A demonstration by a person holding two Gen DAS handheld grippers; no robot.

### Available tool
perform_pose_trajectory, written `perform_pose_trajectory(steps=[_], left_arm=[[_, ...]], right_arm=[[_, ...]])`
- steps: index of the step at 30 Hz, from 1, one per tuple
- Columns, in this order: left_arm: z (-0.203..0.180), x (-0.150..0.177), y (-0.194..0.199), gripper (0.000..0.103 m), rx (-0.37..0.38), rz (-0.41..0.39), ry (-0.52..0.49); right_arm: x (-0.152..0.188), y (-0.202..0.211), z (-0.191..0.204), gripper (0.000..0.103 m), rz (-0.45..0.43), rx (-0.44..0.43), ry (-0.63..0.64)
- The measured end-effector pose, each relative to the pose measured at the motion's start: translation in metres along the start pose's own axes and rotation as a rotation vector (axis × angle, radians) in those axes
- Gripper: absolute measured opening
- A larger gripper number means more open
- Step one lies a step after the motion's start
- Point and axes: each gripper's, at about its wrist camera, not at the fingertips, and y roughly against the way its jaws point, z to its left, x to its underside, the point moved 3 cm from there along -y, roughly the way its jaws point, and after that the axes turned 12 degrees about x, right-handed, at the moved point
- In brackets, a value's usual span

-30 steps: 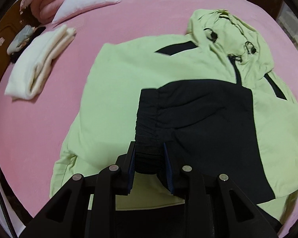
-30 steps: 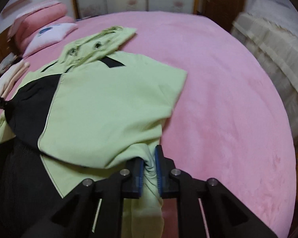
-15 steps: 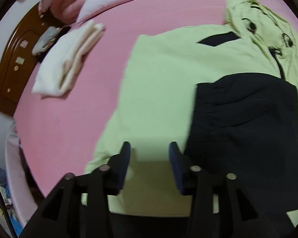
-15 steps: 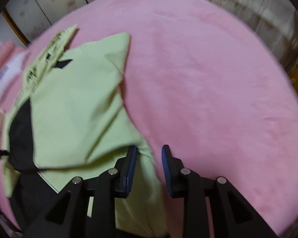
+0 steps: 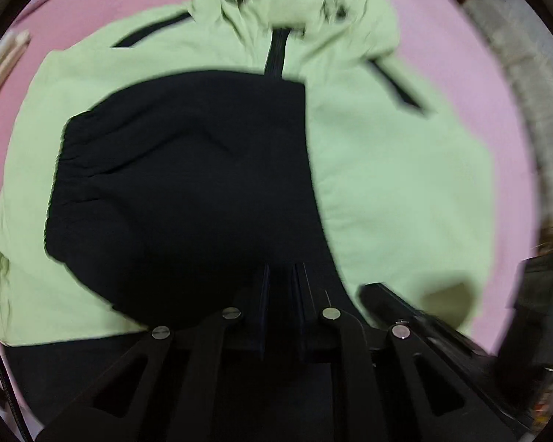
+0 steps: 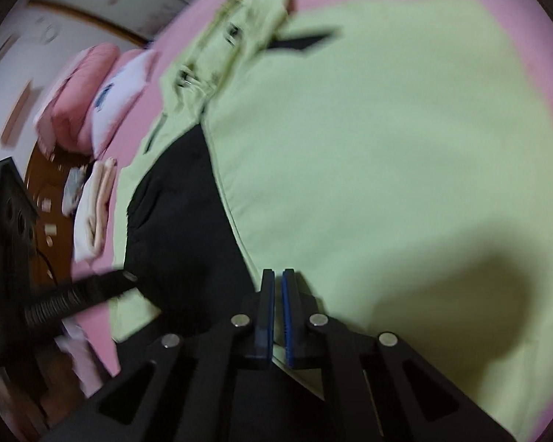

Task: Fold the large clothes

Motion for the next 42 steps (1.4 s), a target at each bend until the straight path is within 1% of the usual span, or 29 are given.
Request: perform_pose_trajectory(steps=[2, 3, 4, 7, 8, 9, 10, 11, 12, 13, 14, 15, 16, 17, 18, 19, 20, 22, 23, 25, 27, 28, 31, 34, 35, 37, 39, 40, 42], left_arm=[[0.012, -0.004, -0.013, 0.009, -0.080, 0.013, 0.006], [0.023, -0.005, -0.015, 0.008, -0.048, -0.008, 0.028], [0.032, -0.005, -0.013, 0.004, -0.023, -0.023, 0.043], [0.064, -0.005, 0.000, 0.001, -0.037, -0.054, 0.087], [0.076, -0.005, 0.005, 0.001, -0.071, -0.075, 0.110], [0.090, -0.005, 0.012, 0.001, -0.168, -0.097, 0.122], [0.100, -0.006, 0.016, 0.001, -0.219, -0.112, 0.128], [0.108, -0.006, 0.019, 0.001, -0.204, -0.121, 0.146], [0.118, -0.007, 0.020, 0.001, -0.137, -0.120, 0.202], [0.122, -0.007, 0.020, 0.001, -0.115, -0.118, 0.226], [0.123, -0.008, 0.020, 0.001, -0.113, -0.114, 0.234], [0.121, -0.009, 0.020, 0.001, -0.131, -0.109, 0.229], [0.119, -0.010, 0.020, 0.001, -0.149, -0.108, 0.224], [0.116, -0.011, 0.021, 0.001, -0.167, -0.109, 0.220], [0.111, -0.010, 0.023, 0.002, -0.182, -0.108, 0.215], [0.104, -0.010, 0.026, 0.006, -0.174, -0.116, 0.212], [0.093, -0.009, 0.031, 0.007, -0.136, -0.132, 0.206], [0.072, -0.007, 0.035, 0.010, -0.035, -0.143, 0.174], [0.062, -0.008, 0.034, 0.010, 0.004, -0.139, 0.154], [0.036, -0.011, 0.026, 0.011, 0.071, -0.120, 0.112], [0.016, -0.017, 0.014, 0.011, 0.088, -0.102, 0.076], [0.005, -0.024, 0.010, 0.011, 0.083, -0.093, 0.065], [-0.003, -0.037, -0.003, 0.011, 0.062, -0.087, 0.048], [0.006, -0.050, -0.007, 0.011, 0.050, -0.099, 0.052], [0.012, -0.056, -0.007, 0.010, 0.052, -0.110, 0.053], [0.027, -0.067, -0.003, 0.010, -0.011, -0.137, 0.050], [0.046, -0.080, 0.002, 0.011, -0.060, -0.167, 0.070], [0.054, -0.084, 0.004, 0.011, -0.066, -0.177, 0.087], [0.076, -0.095, 0.008, 0.010, -0.062, -0.201, 0.152]], right_arm=[[0.000, -0.004, -0.005, 0.000, 0.005, -0.013, -0.029], [0.000, -0.003, -0.011, 0.000, 0.002, -0.010, -0.037], [0.000, -0.001, -0.020, 0.000, 0.003, -0.010, -0.045], [-0.002, 0.020, -0.067, 0.000, -0.041, -0.006, -0.103], [-0.005, 0.025, -0.080, 0.000, -0.054, 0.014, -0.123], [-0.005, 0.037, -0.108, 0.000, -0.081, 0.106, -0.165], [-0.009, 0.040, -0.117, 0.000, -0.090, 0.130, -0.184], [-0.010, 0.049, -0.134, 0.000, -0.105, 0.122, -0.220], [-0.009, 0.058, -0.149, 0.000, -0.125, 0.111, -0.264], [-0.009, 0.063, -0.153, 0.000, -0.143, 0.141, -0.268], [-0.009, 0.067, -0.153, 0.000, -0.160, 0.208, -0.244], [-0.009, 0.070, -0.150, 0.000, -0.178, 0.281, -0.222], [-0.008, 0.074, -0.147, 0.000, -0.203, 0.416, -0.199], [-0.008, 0.077, -0.145, 0.000, -0.218, 0.441, -0.186], [-0.008, 0.080, -0.138, 0.000, -0.244, 0.440, -0.174], [-0.008, 0.084, -0.127, 0.000, -0.277, 0.416, -0.164], [-0.008, 0.086, -0.119, 0.000, -0.295, 0.386, -0.153], [-0.008, 0.085, -0.092, 0.000, -0.327, 0.274, -0.099], [-0.009, 0.080, -0.077, 0.000, -0.321, 0.215, -0.055], [-0.011, 0.055, -0.041, 0.000, -0.237, 0.068, 0.030], [-0.014, 0.029, -0.013, 0.000, -0.161, -0.019, 0.064], [-0.012, 0.020, -0.005, 0.000, -0.134, -0.037, 0.076], [-0.018, -0.006, 0.008, 0.000, -0.074, -0.057, 0.082], [-0.036, -0.019, 0.011, 0.000, -0.042, -0.103, 0.045], [-0.043, -0.021, 0.011, 0.000, -0.035, -0.089, 0.055], [-0.057, -0.026, 0.007, 0.000, -0.045, -0.064, 0.084], [-0.081, -0.018, -0.015, 0.000, -0.083, 0.002, 0.091], [-0.095, -0.011, -0.032, 0.000, -0.102, 0.040, 0.062], [-0.111, 0.006, -0.068, 0.000, -0.144, 0.072, -0.023]])
